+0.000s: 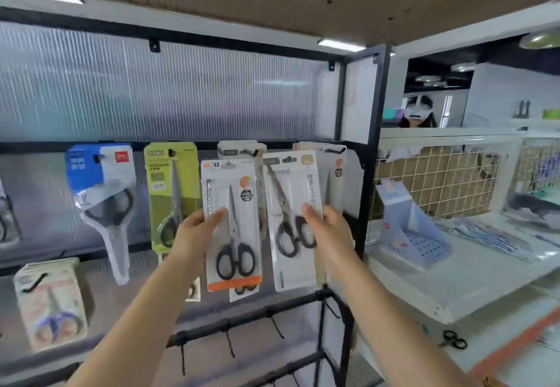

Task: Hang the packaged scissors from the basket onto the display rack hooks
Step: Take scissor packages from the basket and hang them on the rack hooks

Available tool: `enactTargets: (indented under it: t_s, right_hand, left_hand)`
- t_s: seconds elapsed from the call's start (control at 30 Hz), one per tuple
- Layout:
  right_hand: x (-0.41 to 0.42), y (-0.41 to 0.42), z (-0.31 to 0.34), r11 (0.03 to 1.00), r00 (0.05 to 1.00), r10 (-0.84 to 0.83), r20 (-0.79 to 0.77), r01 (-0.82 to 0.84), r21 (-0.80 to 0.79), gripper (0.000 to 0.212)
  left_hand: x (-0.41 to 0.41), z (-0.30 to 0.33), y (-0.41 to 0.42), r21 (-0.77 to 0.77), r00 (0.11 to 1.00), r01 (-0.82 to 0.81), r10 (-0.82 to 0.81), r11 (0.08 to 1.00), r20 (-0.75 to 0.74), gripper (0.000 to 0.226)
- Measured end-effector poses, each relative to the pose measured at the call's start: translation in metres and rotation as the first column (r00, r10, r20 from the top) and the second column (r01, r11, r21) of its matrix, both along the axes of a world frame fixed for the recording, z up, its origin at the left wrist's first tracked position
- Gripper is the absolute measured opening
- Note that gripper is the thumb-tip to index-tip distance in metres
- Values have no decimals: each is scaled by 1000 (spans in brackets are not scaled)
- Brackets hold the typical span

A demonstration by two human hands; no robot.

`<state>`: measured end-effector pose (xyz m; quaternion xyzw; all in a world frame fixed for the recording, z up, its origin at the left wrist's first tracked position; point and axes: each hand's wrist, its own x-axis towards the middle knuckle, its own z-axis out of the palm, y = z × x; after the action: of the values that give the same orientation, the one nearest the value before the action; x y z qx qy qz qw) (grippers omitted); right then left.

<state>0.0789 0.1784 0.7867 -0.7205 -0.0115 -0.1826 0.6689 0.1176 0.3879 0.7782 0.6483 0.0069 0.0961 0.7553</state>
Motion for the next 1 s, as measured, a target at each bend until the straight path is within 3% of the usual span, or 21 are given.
enactTargets:
  t_s: [0.13,0.37,0.47,0.6,0.7,1.0]
  right_hand:
    - [18,20,6,999,999,33,-3,-33,-10,39]
    - [35,41,20,999,999,32,2,-32,-23,58]
    - [39,45,22,998,999,47,-12,-47,-34,43]
    - [38,45,17,998,999,40,-30,-41,-42,46]
    - [36,43,11,998,997,62,-53,-63,-26,35]
    - [52,39,16,995,990,62,-125,-72,-74,52]
  left_hand:
    - [3,-3,20,-11,1000,-13,13,1000,-16,13]
    - [-1,-20,40,-52,999,20,-21,998,-26,16]
    - [-1,-28,41,-38,999,35,-36,999,-20,15]
    - [-7,-32,47,-75,998,62,-64,995,-23,10]
    - [-10,-37,51,-68,998,56,-58,996,-30,10]
    - [-14,-25,46,-78,999,25,-27,997,-36,9]
